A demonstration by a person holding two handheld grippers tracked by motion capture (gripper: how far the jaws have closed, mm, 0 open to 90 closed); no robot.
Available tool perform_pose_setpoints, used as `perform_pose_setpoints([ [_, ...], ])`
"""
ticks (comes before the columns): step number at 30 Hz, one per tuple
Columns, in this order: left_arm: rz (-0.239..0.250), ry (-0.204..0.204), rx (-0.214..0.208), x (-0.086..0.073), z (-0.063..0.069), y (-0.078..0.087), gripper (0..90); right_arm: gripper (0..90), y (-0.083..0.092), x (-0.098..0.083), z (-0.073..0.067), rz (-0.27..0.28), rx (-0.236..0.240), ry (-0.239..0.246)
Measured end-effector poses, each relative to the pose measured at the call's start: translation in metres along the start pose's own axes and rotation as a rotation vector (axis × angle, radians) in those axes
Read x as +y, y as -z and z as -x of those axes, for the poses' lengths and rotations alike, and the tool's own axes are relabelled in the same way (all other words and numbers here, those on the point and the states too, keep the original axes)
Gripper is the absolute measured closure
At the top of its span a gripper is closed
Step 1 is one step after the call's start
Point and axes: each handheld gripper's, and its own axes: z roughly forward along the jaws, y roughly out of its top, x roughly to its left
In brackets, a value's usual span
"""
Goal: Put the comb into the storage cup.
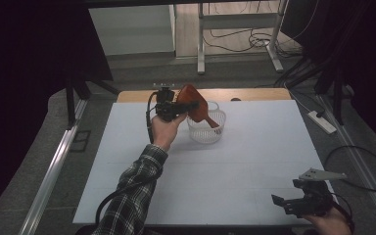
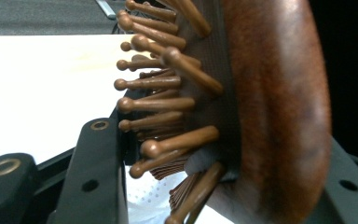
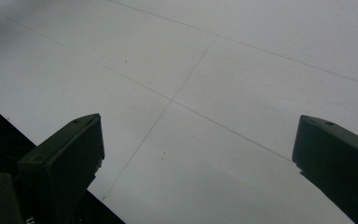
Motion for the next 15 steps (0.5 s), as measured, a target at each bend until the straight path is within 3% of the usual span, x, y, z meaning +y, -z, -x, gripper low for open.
perform_pose_setpoints([
  [15, -0.013, 0.016, 0.037, -0.010, -0.004, -0.013, 51.4, 2.7, 0.000, 0.000, 0.000, -0.004, 0.003, -0.003],
])
